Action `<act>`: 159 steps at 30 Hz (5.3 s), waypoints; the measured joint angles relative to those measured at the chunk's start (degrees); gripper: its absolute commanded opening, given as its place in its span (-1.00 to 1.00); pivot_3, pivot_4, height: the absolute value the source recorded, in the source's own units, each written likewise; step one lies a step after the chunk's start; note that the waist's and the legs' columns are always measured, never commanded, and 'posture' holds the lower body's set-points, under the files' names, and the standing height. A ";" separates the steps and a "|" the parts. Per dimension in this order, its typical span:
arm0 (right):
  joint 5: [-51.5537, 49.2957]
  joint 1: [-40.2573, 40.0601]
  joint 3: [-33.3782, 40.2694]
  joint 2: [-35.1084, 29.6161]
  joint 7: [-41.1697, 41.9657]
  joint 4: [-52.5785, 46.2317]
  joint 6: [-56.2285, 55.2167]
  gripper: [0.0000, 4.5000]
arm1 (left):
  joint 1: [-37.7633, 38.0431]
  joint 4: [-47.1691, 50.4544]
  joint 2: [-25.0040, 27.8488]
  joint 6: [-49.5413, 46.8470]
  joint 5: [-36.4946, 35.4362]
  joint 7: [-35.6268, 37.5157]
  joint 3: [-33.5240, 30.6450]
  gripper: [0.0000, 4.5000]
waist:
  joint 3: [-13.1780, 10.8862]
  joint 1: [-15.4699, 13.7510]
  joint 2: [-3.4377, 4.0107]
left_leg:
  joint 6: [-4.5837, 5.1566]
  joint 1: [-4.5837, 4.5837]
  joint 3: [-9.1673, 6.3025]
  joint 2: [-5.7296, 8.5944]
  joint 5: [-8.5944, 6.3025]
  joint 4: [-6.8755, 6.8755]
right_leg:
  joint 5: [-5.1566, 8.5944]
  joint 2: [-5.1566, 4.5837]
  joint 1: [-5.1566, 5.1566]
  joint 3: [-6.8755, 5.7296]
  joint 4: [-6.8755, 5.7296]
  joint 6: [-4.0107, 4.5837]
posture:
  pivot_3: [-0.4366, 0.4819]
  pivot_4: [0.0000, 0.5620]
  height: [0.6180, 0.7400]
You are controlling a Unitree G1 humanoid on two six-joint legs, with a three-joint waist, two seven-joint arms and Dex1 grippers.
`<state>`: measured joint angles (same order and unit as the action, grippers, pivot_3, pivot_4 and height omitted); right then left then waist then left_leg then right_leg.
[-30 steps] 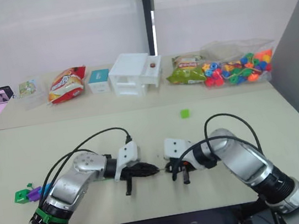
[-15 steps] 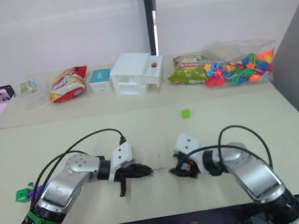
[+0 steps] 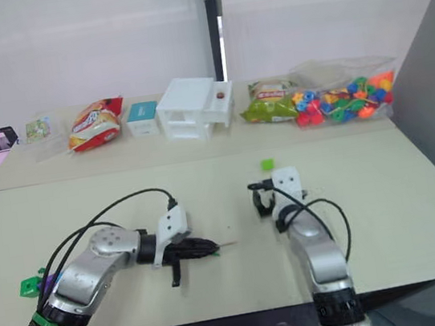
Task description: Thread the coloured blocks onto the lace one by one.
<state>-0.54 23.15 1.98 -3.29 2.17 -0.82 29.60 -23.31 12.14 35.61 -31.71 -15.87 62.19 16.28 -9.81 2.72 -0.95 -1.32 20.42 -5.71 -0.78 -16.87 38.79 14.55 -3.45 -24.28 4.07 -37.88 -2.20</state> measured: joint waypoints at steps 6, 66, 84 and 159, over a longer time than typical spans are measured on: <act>-0.46 13.29 3.38 -1.08 -2.21 23.53 -11.63 0.98 | 1.61 1.99 0.04 -1.45 -0.23 -1.28 -0.48 -1.00 | -0.01 0.48 0.01 | 0.00 -0.05 0.03 -0.02 0.00 -0.07 | 0.00 0.01 0.00 0.02 -0.01 0.01 | -0.05 -0.47 1.00; -14.36 -11.76 -2.68 -14.11 16.64 -43.48 27.17 0.98 | 2.02 1.82 1.34 -0.98 -1.24 -0.39 -0.75 -1.00 | 0.04 0.77 0.06 | 0.01 -0.02 -0.10 0.00 0.00 -0.07 | 0.03 0.02 0.15 -0.06 0.23 -0.02 | -0.05 -0.47 1.00; -8.21 9.14 -24.03 -42.97 74.57 2.48 -18.03 0.98 | 1.66 3.18 0.51 -1.40 -1.24 -1.81 0.50 -1.00 | -0.01 -0.20 0.00 | 0.09 0.01 0.03 -0.03 -0.05 0.05 | 0.03 0.00 0.17 -0.05 0.31 -0.02 | -0.05 -0.47 1.00; -0.80 5.09 -24.18 -35.53 65.10 -11.57 3.17 -0.43 | -10.17 -1.92 -6.84 -8.53 1.77 -6.73 7.01 0.16 | 0.03 0.01 -0.03 | 0.04 -0.13 -0.05 -0.01 -0.02 0.11 | 0.02 0.03 0.21 -0.03 0.08 -0.02 | -0.05 -0.47 1.00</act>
<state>-1.34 28.23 -22.20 -38.82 67.27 -12.38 32.78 -33.47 10.23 28.77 -40.24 -14.10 55.45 23.29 -9.78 2.72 -0.98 -1.28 20.30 -5.76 -0.79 -16.89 38.90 14.57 -3.42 -24.07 4.04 -37.79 -2.22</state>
